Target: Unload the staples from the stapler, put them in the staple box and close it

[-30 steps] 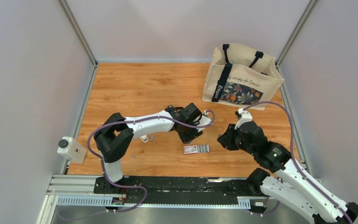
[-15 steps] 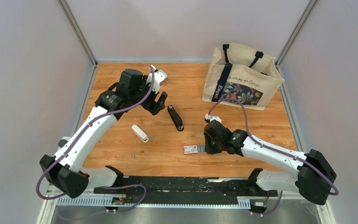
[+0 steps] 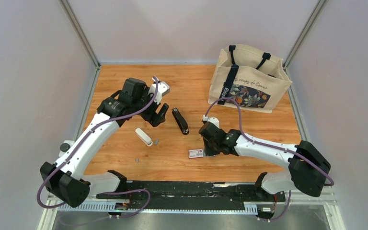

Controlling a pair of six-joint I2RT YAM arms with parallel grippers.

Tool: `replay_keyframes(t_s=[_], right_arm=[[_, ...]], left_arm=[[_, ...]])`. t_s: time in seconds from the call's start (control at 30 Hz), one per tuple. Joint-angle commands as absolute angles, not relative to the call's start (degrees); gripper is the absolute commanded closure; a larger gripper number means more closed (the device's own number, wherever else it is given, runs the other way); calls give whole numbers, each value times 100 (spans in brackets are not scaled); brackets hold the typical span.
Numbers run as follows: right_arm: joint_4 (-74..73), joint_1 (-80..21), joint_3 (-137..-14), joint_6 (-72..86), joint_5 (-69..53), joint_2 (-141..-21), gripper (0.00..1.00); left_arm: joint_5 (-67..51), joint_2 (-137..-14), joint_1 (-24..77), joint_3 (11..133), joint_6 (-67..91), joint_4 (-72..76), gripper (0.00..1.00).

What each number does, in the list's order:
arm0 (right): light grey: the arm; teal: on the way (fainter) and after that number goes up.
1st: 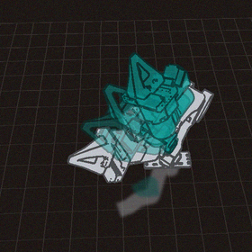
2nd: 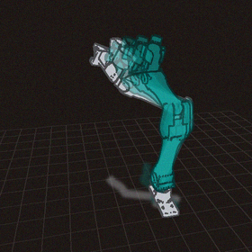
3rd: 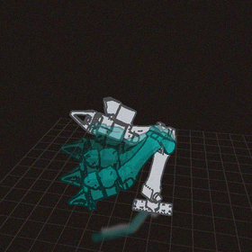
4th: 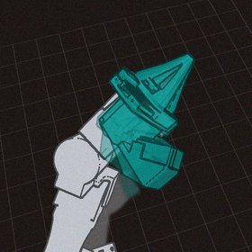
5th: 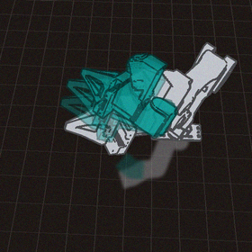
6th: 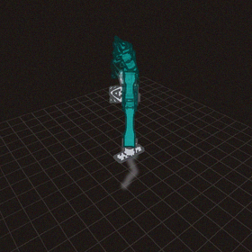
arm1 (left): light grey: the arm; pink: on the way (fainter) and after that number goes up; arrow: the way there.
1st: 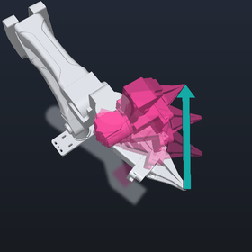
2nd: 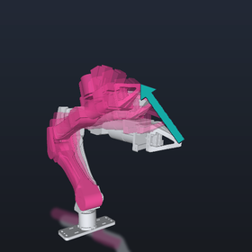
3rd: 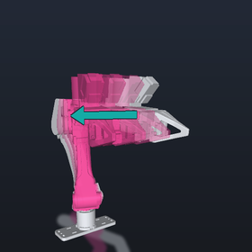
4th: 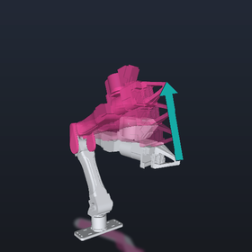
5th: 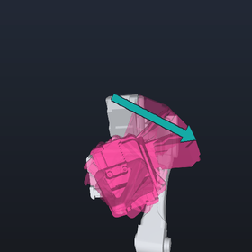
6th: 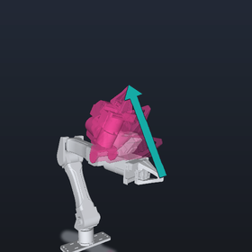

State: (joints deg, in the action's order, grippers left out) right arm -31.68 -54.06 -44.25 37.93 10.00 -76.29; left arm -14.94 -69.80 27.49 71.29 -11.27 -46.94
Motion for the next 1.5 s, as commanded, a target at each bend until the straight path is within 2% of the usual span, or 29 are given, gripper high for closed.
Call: replay_keyframes(t_s=[0.0, 0.53, 1.47], right_arm=[[-2944, -5502, -4728, 3911, 1151, -7831, 91], [-2812, -5511, -4764, 3885, 1213, -8297, 90], [-2698, -5555, -4755, 3894, 1266, -8455, 89]], left_arm=[[-1520, -6706, 2698, 7110, -1292, -4729, 16], [-1608, -6592, 2689, 7014, -1353, -4711, 16], [-1687, -6530, 2689, 6961, -1362, -4685, 14]])
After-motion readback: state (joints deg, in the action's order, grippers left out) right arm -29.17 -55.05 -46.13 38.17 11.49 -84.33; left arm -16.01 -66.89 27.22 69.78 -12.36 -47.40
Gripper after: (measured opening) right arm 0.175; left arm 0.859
